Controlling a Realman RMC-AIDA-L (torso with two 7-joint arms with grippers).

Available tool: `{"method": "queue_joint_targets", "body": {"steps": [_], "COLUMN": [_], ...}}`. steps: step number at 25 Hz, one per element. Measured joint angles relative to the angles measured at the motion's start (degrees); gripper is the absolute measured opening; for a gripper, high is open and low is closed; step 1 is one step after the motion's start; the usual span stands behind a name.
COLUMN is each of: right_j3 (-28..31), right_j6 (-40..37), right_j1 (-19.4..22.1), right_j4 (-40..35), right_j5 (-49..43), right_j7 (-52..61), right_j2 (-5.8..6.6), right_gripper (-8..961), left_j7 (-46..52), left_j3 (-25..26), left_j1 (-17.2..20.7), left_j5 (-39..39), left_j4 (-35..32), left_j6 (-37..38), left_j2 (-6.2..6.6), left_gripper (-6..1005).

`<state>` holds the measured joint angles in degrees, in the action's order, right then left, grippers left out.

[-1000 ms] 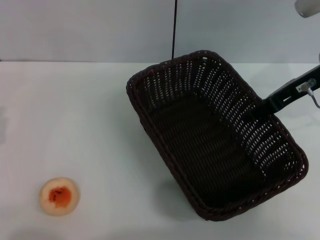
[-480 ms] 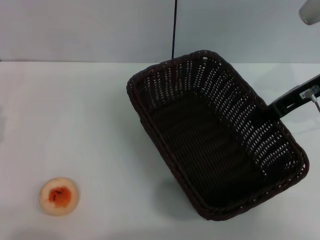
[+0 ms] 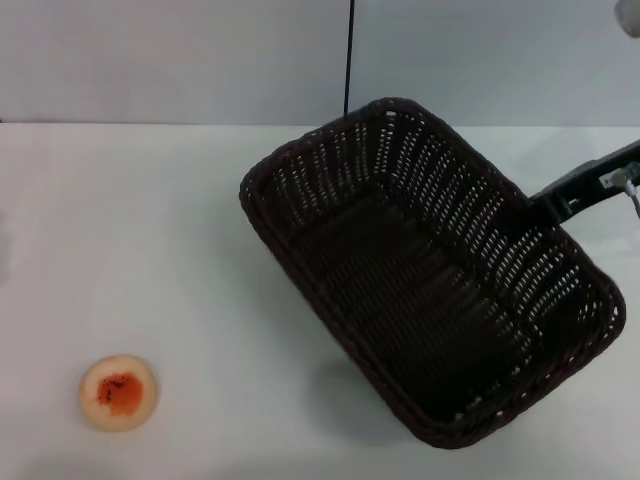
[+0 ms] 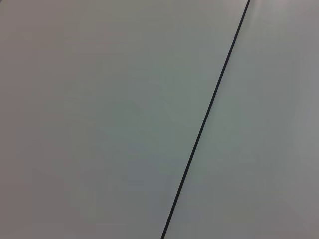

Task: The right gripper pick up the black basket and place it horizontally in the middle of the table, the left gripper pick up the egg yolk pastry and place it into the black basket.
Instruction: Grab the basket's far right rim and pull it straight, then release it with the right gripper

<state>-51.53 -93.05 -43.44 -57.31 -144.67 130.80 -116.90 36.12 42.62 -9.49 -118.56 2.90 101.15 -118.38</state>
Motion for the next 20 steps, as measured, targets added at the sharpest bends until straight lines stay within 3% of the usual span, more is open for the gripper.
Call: {"method": "queue_joint_targets", "body": {"steps": [16, 20], "right_j3": [0.12, 0.12], "right_j6": [1.30, 1.21], "right_j1": [3.17, 3.13], "right_j4": [-1.56, -1.33], "right_j5": [14.09, 17.32], "right_j7": [-10.81, -12.84], "right_j2": [0.15, 1.13], "right_gripper": [196, 196], "left_j7": [0.00, 0.02], "left_j3": [0.78, 0.79], "left_j1": [-0.19, -0.26], "left_j5": [0.00, 0.00], "left_j4": [0.10, 0.19], "left_j6": [-0.27, -0.27], "left_j2": [0.00, 0.00], "left_gripper": [643, 645]}}
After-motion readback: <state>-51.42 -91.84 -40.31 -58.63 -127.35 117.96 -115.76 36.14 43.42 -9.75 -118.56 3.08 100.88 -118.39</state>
